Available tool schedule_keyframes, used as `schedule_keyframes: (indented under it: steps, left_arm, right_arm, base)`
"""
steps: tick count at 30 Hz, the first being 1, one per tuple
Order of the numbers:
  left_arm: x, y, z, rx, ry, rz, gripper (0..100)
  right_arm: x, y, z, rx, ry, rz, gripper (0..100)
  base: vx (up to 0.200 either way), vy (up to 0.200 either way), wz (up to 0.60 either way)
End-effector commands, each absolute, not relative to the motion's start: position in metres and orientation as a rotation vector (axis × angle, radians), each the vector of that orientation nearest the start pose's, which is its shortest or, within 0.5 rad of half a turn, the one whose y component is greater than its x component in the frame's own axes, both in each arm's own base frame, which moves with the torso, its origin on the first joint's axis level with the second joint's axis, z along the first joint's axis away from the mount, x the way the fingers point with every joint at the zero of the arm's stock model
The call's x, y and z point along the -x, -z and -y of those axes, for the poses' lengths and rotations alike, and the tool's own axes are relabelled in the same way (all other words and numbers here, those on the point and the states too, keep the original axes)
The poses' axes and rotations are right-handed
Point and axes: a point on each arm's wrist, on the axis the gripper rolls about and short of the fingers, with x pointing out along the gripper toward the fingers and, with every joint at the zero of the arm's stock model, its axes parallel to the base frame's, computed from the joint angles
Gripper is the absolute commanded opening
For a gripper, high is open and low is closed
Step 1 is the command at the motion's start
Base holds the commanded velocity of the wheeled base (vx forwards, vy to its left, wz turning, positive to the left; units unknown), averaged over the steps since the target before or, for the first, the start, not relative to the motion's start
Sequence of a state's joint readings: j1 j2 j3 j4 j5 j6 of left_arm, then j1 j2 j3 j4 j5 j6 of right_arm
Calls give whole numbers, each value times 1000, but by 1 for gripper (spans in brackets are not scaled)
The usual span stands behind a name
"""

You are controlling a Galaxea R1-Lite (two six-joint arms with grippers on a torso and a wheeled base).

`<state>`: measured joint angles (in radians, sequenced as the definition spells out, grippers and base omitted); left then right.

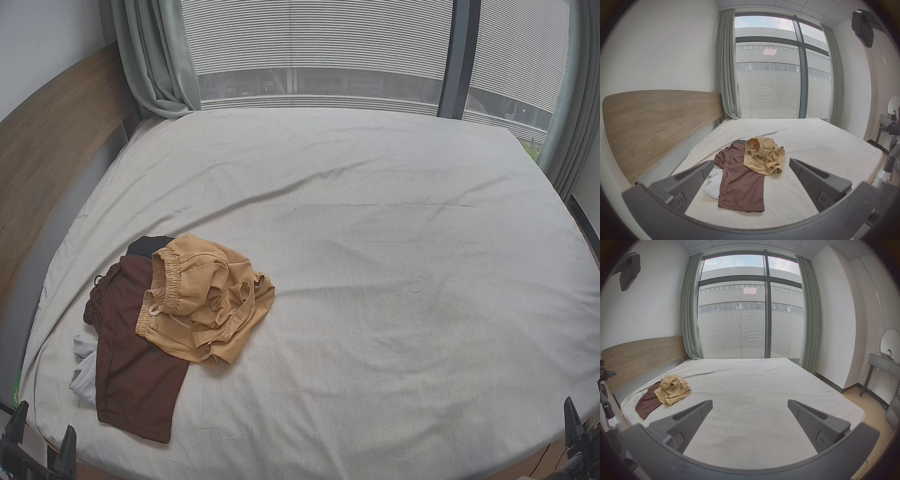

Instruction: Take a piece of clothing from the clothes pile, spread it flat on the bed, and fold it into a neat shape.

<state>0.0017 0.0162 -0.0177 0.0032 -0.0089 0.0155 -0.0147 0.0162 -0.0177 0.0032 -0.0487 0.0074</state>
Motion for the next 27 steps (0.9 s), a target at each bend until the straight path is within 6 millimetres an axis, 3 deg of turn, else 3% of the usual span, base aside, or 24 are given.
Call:
schedule_keyframes:
  steps: [1,11,15,21,27]
  left_arm:
    - [23,-75,0,-18,12,-3,100]
    - [23,-77,0,-25,18,16,100]
    - [28,-133,1,-18,39,118,100]
    - [11,-141,2,-6,147,5,100]
    - [-12,-170,4,72,198,-46,100]
  right_arm:
    - [23,-76,1,-9,64,2,100]
    - [23,-76,1,-11,64,2,100]
    - [23,-76,1,-11,63,2,100]
    - [23,-76,1,-11,63,2,100]
    - [23,-76,1,-6,63,2,100]
  base:
    - [0,0,0]
    - [0,0,0]
    - [0,0,0]
    - [0,0,0]
    - [0,0,0]
